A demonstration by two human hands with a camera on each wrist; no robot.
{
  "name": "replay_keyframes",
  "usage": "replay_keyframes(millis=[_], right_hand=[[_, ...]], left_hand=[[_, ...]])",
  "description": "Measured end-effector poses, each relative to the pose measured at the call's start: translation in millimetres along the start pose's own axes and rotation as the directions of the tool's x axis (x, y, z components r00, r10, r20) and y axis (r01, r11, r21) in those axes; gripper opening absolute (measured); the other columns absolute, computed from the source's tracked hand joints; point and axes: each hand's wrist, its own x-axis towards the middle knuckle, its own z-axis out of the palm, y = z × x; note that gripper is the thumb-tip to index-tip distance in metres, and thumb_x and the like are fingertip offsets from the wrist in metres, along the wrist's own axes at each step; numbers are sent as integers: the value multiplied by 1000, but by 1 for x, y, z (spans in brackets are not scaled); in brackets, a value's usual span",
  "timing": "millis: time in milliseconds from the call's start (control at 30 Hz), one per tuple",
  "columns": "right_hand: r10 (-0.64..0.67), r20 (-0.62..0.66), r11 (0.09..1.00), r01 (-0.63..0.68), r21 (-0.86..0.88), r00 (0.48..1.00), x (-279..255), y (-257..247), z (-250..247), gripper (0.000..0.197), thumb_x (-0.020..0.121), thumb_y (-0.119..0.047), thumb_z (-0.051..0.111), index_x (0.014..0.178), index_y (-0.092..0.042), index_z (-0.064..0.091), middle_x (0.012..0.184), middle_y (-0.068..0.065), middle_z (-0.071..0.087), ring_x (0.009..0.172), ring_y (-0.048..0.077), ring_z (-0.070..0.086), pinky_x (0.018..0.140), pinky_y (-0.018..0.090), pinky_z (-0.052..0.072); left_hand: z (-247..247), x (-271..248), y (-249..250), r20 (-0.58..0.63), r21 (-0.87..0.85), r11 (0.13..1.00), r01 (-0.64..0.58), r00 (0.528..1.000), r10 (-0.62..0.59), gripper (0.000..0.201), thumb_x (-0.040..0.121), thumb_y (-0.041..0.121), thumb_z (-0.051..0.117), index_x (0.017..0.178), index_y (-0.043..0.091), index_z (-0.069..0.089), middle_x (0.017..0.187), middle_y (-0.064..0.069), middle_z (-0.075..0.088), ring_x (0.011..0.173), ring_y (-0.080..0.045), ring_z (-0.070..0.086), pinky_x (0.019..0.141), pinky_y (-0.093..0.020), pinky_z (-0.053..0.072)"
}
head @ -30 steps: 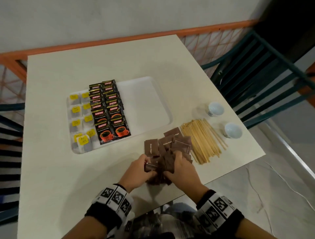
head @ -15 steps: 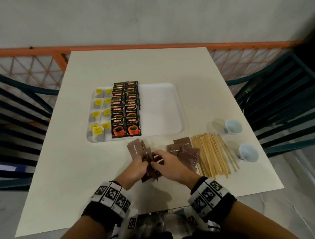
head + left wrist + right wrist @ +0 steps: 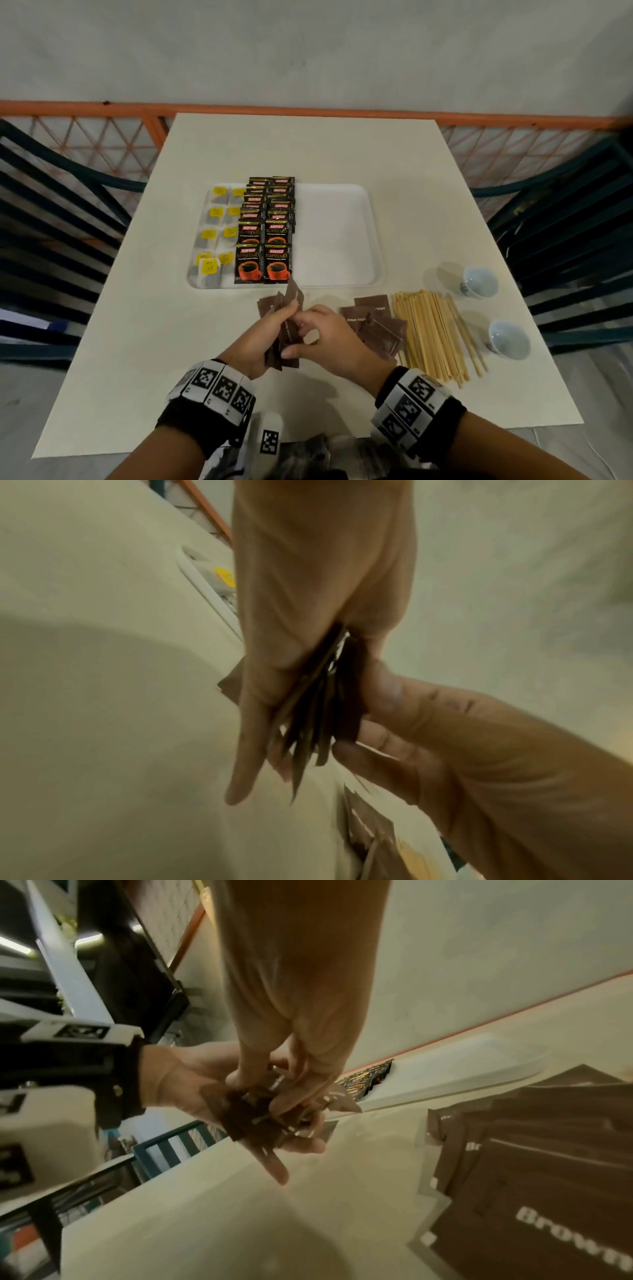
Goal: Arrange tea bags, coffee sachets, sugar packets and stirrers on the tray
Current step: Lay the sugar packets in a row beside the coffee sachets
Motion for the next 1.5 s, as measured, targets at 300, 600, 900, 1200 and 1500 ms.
replay_keyframes(millis=[300,600,900,1200,1500], right_hand=[[34,-147,999,-34,1,989,18,2,-13,32,92,-38,52,96,-9,66,95,6,61,88,17,55,81,29,43],[260,-23,784,-197,588,965,46,-12,-14,4,91,-12,56,93,-11,59,84,2,65,71,11,59,61,20,45],[152,5,790,-124,600,988,42,-33,-16,29,84,-7,65,109,-11,52,79,7,65,61,9,60,57,17,51],[31,68,992,-39,120,997,54,-43,18,36,78,-29,73,104,-12,54,76,-1,56,65,11,56,63,23,45],[-71,109,801,122,-586,991,60,11,33,47,94,-26,48,138,-13,39,142,4,42,123,25,39,106,34,33]], left_hand=[[-20,-15,7,-48,-118,993,-15,999,9,22,93,22,48,92,4,62,65,-12,65,47,-20,61,42,-24,48],[-35,-33,16,38,95,995,6,999,-10,27,92,25,48,78,7,63,58,-5,64,44,-15,59,39,-18,43],[-48,-39,25,21,-129,989,-72,997,75,31,94,30,42,90,8,63,63,-7,66,46,-16,58,44,-22,45],[-63,-41,21,55,-167,979,-115,991,126,31,85,32,51,92,6,68,72,-13,67,59,-19,63,55,-27,53],[-85,-43,16,-130,-215,960,-182,979,157,13,89,13,54,92,5,64,70,-5,69,55,-14,64,51,-23,53]])
